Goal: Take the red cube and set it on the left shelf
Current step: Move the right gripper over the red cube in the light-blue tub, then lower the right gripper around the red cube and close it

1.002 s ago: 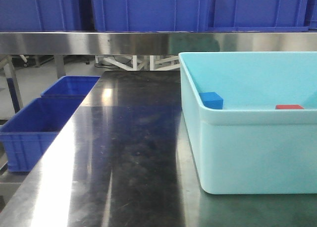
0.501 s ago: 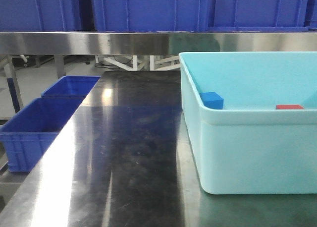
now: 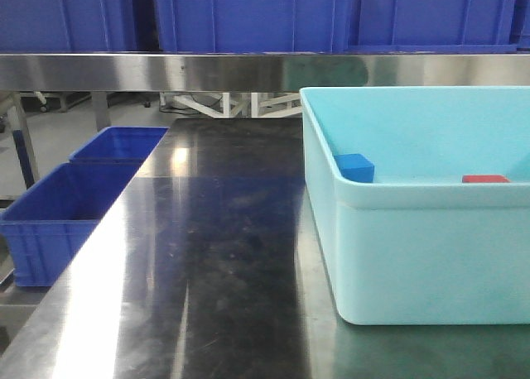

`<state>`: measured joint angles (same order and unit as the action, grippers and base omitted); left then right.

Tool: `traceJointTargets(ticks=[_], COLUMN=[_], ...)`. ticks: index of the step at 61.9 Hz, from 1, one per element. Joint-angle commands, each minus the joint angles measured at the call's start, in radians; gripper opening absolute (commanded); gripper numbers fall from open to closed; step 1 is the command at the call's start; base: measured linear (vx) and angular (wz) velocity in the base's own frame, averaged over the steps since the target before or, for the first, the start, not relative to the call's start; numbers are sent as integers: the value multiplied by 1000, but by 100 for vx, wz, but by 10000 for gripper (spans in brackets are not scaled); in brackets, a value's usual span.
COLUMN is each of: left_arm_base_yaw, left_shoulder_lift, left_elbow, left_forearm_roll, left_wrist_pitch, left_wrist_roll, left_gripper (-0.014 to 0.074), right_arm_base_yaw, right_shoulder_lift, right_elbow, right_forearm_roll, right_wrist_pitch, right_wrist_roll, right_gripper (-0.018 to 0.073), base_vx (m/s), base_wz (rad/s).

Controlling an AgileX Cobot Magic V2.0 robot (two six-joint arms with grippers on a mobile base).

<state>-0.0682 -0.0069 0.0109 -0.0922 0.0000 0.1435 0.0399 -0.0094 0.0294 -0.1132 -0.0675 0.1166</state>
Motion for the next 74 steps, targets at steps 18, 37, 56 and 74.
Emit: traceJointTargets(ticks=[18,37,56,74], left_arm_base_yaw=[-3,-3,-3,-3], left_shoulder_lift=[8,8,8,8], left_elbow=[22,22,22,22], left_forearm_roll=[-6,-6,-6,-6], left_wrist_pitch=[-83,-83,-83,-83], left_wrist_roll=[1,1,1,1], left_gripper=[106,106,106,106], right_arm_base_yaw=[-7,-6,107,243], right_shoulder_lift=[352,810,1069,1270], right_elbow=[-281,-628,-836,-920], right_forearm_roll=[-8,-8,-5,-5], right_wrist_pitch=[-37,107,320,563], right_wrist_roll=[102,102,102,102], right_gripper=[50,50,307,561], base_vx=[0,-1,0,0], base_wz=[0,-5,0,0])
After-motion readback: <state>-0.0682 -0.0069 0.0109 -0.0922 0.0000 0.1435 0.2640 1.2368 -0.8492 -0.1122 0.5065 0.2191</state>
